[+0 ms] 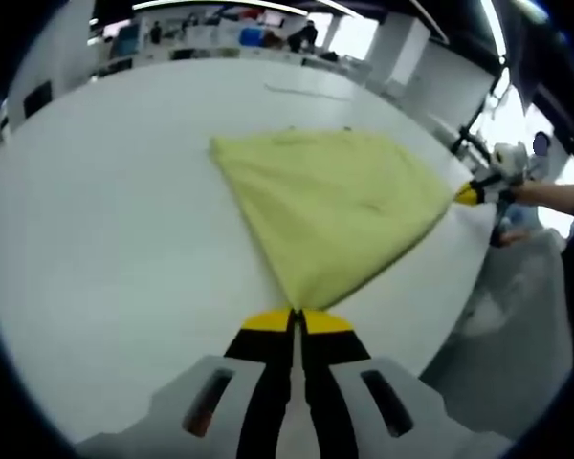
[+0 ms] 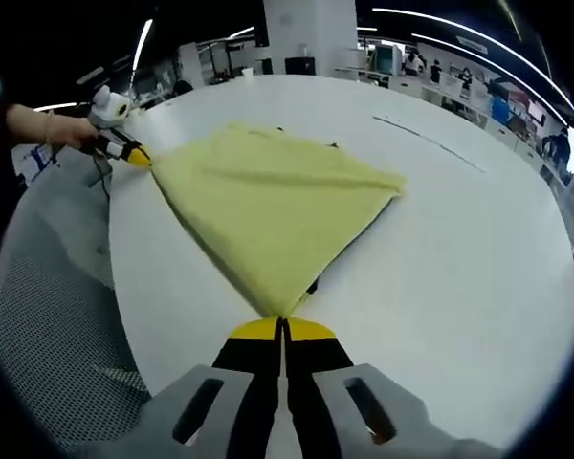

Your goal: Fold the garment on the visible template until the final outline fits inside the template.

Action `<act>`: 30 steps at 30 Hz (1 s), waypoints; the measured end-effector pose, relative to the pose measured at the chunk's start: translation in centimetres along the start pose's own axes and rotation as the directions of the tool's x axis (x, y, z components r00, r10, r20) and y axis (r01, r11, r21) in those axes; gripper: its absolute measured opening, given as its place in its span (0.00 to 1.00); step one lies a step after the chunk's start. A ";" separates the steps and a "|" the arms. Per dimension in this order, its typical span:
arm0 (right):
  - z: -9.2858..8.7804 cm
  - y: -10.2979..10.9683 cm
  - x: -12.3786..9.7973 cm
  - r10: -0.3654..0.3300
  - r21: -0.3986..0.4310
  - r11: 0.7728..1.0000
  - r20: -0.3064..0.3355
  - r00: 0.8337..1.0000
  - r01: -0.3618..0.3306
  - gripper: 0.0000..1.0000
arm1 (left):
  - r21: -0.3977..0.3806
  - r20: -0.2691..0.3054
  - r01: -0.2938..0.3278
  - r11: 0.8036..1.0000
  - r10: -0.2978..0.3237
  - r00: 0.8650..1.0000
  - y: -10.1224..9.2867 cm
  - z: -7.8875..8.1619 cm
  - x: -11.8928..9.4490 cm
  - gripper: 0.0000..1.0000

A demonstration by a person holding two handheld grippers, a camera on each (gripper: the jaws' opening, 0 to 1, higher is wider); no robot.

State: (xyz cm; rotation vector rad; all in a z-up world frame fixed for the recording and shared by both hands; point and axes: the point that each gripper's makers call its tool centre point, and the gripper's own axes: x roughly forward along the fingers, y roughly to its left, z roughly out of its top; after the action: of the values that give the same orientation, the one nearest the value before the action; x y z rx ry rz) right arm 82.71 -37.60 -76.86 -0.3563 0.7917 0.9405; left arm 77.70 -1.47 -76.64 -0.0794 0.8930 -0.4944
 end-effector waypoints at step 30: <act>2.7 0.1 -7.1 -0.166 0.198 0.970 0.130 0.977 0.138 0.42 | -0.132 0.011 -0.135 0.982 0.137 0.990 1.3 0.6 -6.5 0.57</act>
State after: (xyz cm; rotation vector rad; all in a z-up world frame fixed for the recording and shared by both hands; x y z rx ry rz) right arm 81.42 -40.11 -69.75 -0.1782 0.7019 0.7318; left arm 75.28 2.48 -71.86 -0.1418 0.9044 -0.3069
